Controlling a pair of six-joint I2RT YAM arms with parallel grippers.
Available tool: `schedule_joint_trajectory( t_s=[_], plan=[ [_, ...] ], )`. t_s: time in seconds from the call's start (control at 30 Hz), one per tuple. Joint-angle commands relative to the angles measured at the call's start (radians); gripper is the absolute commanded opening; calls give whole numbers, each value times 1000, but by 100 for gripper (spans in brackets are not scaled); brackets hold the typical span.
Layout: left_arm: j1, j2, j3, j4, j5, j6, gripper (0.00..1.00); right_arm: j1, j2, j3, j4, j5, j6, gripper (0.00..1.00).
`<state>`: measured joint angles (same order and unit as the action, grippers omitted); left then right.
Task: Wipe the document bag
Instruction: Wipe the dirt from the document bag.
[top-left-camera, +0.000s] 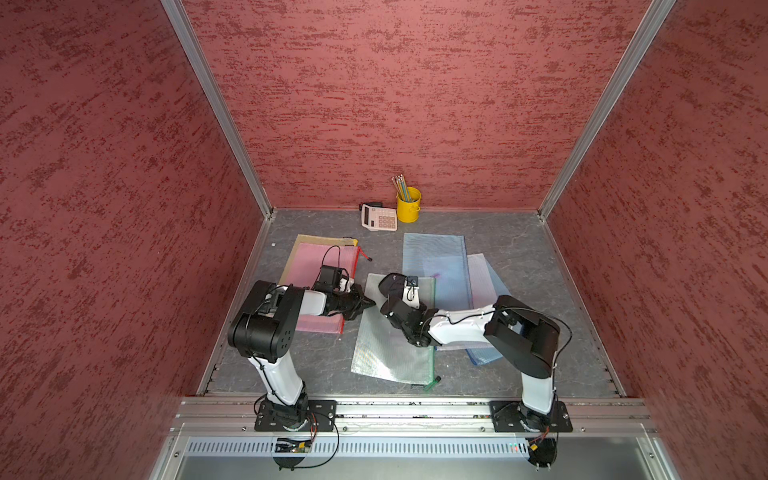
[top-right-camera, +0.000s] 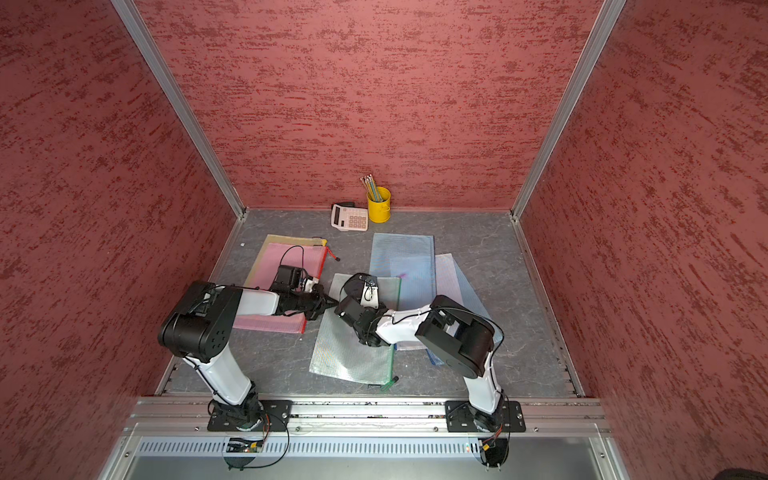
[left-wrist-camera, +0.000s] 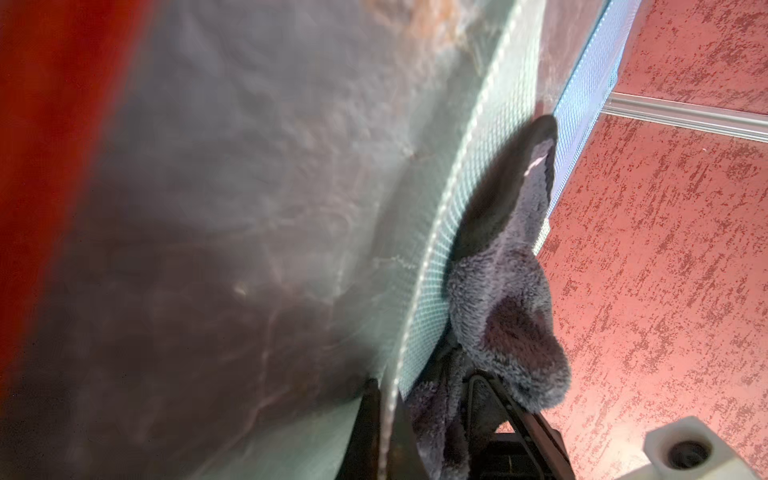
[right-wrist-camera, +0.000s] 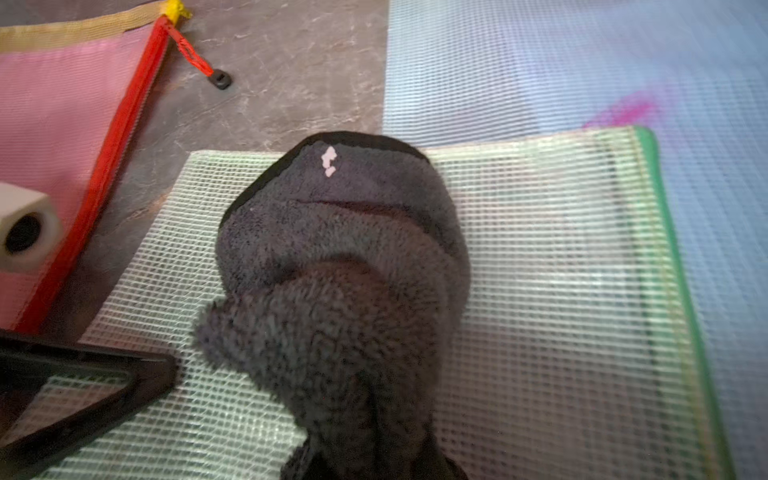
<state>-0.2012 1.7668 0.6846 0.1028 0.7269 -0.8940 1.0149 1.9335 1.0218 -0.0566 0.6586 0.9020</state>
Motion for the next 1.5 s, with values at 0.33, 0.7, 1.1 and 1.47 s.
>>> schedule_joint_trajectory(
  t_s=[0.33,0.7,1.1,1.47],
  plan=[
    [22,-18,-35,-64,-46,20,0,5,-420,-122,-515,67,41,0],
    [-10,-30,-112,47,-60,-54,0,32,-166,-115,518,-217,-270,0],
    [-20,-53,-113,6,-88,-47,0,44,-11,-126,41,278,82,0],
    [2,-43,-106,-12,-67,-31,0,51,-173,-157,-661,284,397,0]
  ],
)
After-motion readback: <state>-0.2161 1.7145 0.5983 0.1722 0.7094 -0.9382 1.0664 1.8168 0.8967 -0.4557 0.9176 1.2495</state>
